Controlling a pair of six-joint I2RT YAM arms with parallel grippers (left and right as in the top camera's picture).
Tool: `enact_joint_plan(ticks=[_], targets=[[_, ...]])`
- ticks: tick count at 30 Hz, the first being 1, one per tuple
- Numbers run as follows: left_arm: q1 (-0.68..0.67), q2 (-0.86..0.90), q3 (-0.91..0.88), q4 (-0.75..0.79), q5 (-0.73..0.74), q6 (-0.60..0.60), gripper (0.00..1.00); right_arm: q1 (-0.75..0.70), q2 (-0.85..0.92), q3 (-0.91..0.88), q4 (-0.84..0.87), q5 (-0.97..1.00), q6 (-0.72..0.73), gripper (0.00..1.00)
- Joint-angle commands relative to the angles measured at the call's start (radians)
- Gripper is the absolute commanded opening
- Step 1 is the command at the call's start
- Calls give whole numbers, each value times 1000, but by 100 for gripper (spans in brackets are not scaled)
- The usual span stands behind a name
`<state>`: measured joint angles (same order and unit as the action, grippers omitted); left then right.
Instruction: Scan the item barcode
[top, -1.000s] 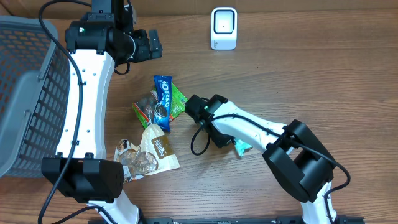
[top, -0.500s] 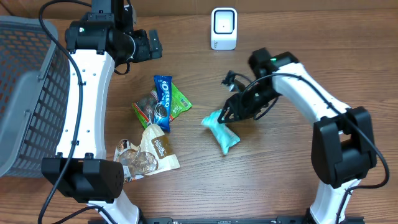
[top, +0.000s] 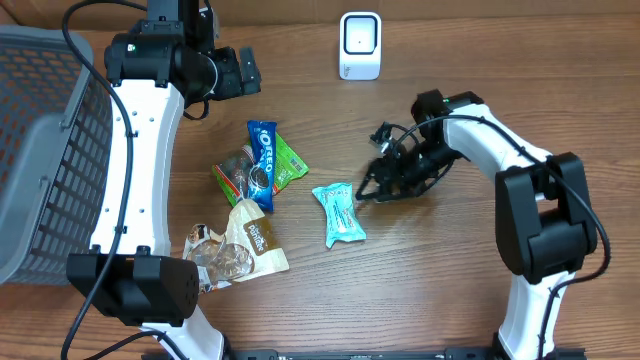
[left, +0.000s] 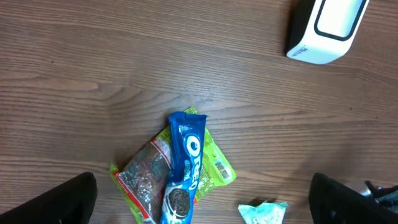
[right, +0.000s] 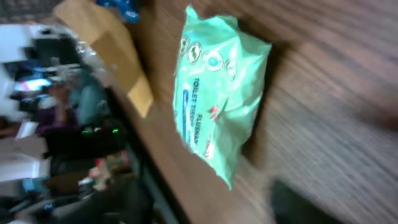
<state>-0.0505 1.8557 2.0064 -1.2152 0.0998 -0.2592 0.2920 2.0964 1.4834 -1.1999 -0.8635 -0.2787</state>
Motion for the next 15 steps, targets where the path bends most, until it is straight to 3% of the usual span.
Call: enact_joint_plan(ticks=[1, 6, 11, 13, 15], targets=[[-4, 2, 14, 0, -6, -10, 100, 99, -89, 36, 30, 190, 291, 100], [-4, 2, 14, 0, -6, -10, 100, 227, -91, 34, 42, 492, 677, 100], [-4, 2, 14, 0, -6, -10, 100, 328, -91, 27, 87, 512, 694, 100], [-4, 2, 14, 0, -6, -10, 100, 359, -91, 15, 111, 520, 626, 100], [-4, 2, 14, 0, -6, -10, 100, 385, -89, 2, 122, 584, 612, 93]])
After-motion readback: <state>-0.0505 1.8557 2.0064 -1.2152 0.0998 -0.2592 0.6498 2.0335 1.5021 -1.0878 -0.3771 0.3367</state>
